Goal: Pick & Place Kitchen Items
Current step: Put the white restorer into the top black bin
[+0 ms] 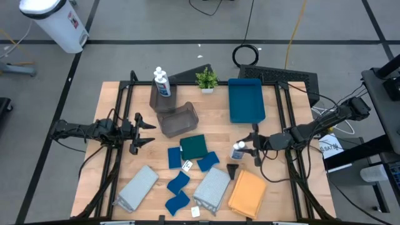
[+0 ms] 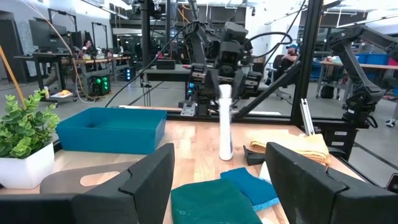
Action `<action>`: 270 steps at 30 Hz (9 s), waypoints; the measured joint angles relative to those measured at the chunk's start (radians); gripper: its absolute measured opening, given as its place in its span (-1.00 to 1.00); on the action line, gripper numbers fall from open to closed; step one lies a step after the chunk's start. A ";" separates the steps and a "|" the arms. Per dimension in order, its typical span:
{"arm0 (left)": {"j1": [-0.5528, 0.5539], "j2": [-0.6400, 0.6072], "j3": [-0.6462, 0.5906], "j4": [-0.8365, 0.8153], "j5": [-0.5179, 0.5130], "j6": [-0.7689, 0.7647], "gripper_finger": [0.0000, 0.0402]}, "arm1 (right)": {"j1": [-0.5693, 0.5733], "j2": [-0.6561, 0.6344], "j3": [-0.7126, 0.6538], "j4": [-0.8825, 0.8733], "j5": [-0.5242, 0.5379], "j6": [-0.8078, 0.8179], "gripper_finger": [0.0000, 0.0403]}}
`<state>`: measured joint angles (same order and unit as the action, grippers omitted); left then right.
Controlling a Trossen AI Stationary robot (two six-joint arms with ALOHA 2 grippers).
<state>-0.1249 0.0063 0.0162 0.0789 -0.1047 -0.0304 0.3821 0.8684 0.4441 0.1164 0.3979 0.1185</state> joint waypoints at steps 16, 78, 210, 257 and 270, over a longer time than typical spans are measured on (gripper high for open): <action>0.000 0.000 0.000 0.000 0.000 0.000 0.27 | -0.001 0.000 -0.019 0.036 0.017 0.060 -0.20; 0.000 0.000 0.000 0.000 0.000 0.000 0.27 | -0.001 -0.043 -0.017 0.100 -0.002 0.051 -0.50; 0.067 1.714 0.860 0.816 0.086 0.032 -0.52 | -0.224 0.122 0.130 0.148 -0.131 -0.077 0.20; 0.045 1.603 0.860 0.710 0.080 0.040 -0.48 | -0.244 0.685 0.163 1.029 -0.270 -0.103 -0.42; 0.046 1.498 1.198 -0.254 0.010 0.002 0.31 | -0.246 0.685 0.163 0.847 -0.268 -0.079 -0.60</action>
<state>-0.0788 1.5040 1.2143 -0.1750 -0.0948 -0.0283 0.1364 1.5536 0.6067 0.9638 0.1298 0.0395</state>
